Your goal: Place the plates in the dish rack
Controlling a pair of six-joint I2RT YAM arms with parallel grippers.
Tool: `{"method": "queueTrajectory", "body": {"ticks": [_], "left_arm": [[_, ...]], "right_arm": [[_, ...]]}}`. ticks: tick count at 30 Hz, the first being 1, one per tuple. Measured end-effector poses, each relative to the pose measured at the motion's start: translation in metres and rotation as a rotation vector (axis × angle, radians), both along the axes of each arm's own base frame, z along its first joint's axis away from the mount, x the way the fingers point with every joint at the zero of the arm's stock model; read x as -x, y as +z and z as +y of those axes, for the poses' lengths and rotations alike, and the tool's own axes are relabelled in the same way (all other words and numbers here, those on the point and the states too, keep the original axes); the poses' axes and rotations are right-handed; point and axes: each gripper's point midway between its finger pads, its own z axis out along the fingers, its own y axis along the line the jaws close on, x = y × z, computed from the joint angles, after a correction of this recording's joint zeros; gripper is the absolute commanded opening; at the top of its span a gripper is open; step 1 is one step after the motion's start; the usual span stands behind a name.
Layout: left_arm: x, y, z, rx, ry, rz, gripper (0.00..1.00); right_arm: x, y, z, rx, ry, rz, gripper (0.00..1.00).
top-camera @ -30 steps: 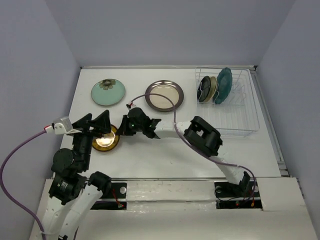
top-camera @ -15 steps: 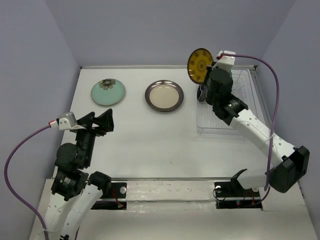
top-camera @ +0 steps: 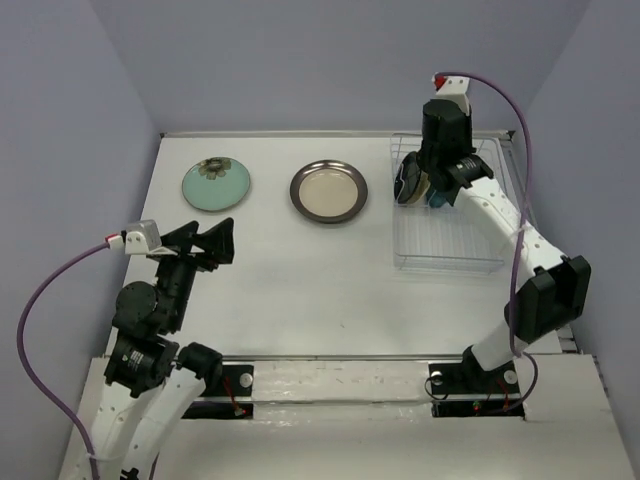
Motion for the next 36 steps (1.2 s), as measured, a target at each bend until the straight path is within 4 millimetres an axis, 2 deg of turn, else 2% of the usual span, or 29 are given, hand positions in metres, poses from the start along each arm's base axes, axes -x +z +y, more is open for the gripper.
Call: {"method": "queueTrajectory", "body": {"ticks": [4, 8, 12, 17, 23, 31, 32, 33, 36], "left_arm": [[-0.003, -0.004, -0.004, -0.010, -0.015, 0.015, 0.99], [-0.003, -0.004, -0.005, -0.011, -0.022, 0.015, 0.99], [-0.003, -0.004, -0.006, -0.012, -0.029, 0.014, 0.99], [-0.003, -0.003, -0.007, -0.014, -0.033, 0.014, 0.99], [-0.002, -0.003, -0.007, -0.014, -0.037, 0.013, 0.99], [-0.005, -0.006, -0.008, -0.020, -0.036, 0.025, 0.99], [-0.006, -0.007, -0.008, -0.021, -0.036, 0.028, 0.99], [-0.007, -0.007, -0.009, -0.022, -0.036, 0.030, 0.99], [-0.008, -0.009, -0.010, -0.022, -0.039, 0.038, 0.99]], "right_arm": [[-0.019, -0.024, -0.003, 0.045, -0.019, 0.096, 0.07], [-0.025, -0.053, -0.010, 0.081, -0.031, 0.201, 0.07], [-0.028, -0.067, -0.014, 0.089, -0.036, 0.253, 0.07], [-0.033, -0.086, -0.009, 0.073, -0.017, 0.296, 0.07], [-0.039, -0.119, -0.001, 0.048, 0.010, 0.368, 0.07], [-0.040, -0.136, 0.004, 0.009, 0.014, 0.383, 0.07], [-0.040, -0.137, 0.005, 0.006, 0.015, 0.384, 0.09], [-0.041, -0.138, 0.005, 0.004, 0.014, 0.384, 0.18], [-0.042, -0.140, 0.006, -0.013, 0.012, 0.375, 0.33]]}}
